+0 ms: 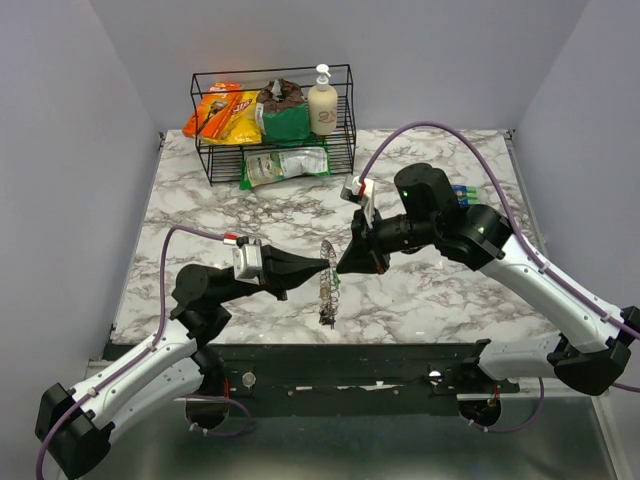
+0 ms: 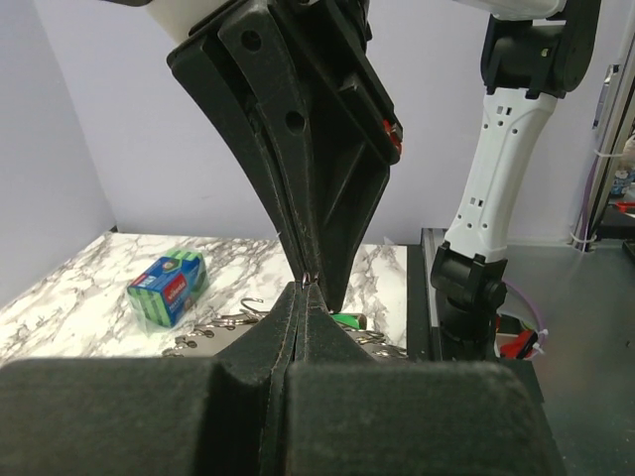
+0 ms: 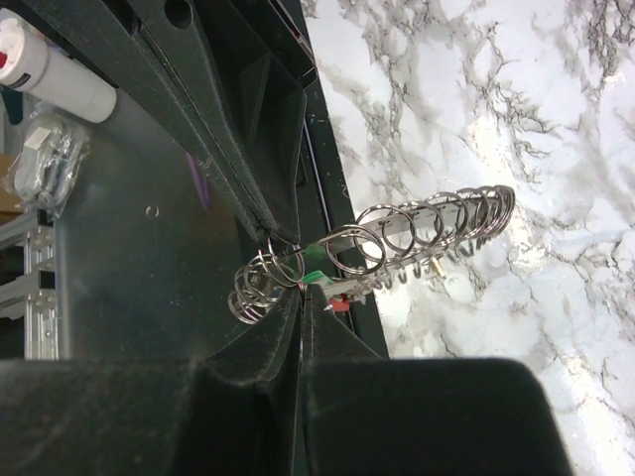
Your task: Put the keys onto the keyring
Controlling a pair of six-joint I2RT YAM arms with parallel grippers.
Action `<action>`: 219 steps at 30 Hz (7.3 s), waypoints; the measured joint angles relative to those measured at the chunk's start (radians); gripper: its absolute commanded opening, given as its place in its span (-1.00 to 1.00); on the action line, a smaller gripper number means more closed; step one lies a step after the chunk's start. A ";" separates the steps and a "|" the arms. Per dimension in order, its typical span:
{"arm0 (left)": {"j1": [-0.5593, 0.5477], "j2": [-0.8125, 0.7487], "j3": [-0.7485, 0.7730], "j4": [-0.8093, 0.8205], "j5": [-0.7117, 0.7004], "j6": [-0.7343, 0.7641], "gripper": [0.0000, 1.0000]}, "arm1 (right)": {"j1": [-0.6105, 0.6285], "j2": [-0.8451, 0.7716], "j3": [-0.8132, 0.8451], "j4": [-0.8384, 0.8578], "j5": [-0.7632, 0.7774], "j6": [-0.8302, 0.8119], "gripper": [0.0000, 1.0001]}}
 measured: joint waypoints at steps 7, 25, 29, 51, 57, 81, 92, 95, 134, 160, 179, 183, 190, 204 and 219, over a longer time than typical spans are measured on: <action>0.000 0.003 0.000 0.011 0.001 -0.008 -1.00 | 0.000 -0.006 -0.031 0.028 -0.019 -0.006 -0.71; 0.000 -0.047 0.000 0.009 0.008 -0.008 -1.00 | 0.002 -0.164 -0.141 0.146 0.008 -0.012 0.31; 0.000 -0.053 -0.001 -0.003 0.004 -0.008 -1.00 | 0.002 -0.160 -0.167 0.172 0.008 -0.011 0.39; -0.003 -0.196 -0.118 -0.406 -0.602 -0.105 -0.10 | 0.003 -0.021 -0.394 0.311 0.038 -0.024 0.72; -0.003 -0.222 -0.117 -0.554 -0.776 -0.195 0.68 | 0.003 0.131 -0.418 0.356 0.037 -0.006 0.70; 0.201 0.185 0.441 -1.139 -0.753 -0.350 0.97 | 0.060 0.678 -0.177 0.377 0.201 0.084 -0.99; 0.295 0.175 0.442 -1.163 -0.609 -0.380 0.97 | 0.087 0.699 -0.167 0.361 0.400 0.108 -0.99; 0.298 0.182 0.442 -1.164 -0.598 -0.383 0.97 | 0.090 0.702 -0.158 0.357 0.442 0.119 -0.99; 0.306 0.222 0.367 -1.165 -0.585 -0.383 0.97 | 0.018 0.750 -0.069 0.320 0.652 0.211 -0.99; 0.316 0.279 0.349 -1.161 -0.584 -0.362 0.97 | 0.010 0.514 -0.141 0.328 0.577 0.150 -0.99; 0.324 0.281 0.349 -1.176 -0.584 -0.321 0.97 | -0.347 0.190 -0.421 0.426 0.413 0.195 -0.99; 0.324 0.278 0.349 -1.173 -0.584 -0.321 0.97 | -0.456 0.043 -0.478 0.454 0.386 0.214 -0.68; 0.325 0.278 0.349 -1.168 -0.584 -0.321 0.97 | -0.496 -0.182 -0.531 0.536 0.378 0.241 0.28; 0.325 0.216 0.349 -1.138 -0.605 -0.328 0.97 | -0.496 -0.400 -0.584 0.585 0.377 0.229 1.00; 0.325 0.062 0.266 -1.044 -0.819 -0.410 0.97 | -0.496 -0.539 -0.584 0.593 0.388 0.170 0.99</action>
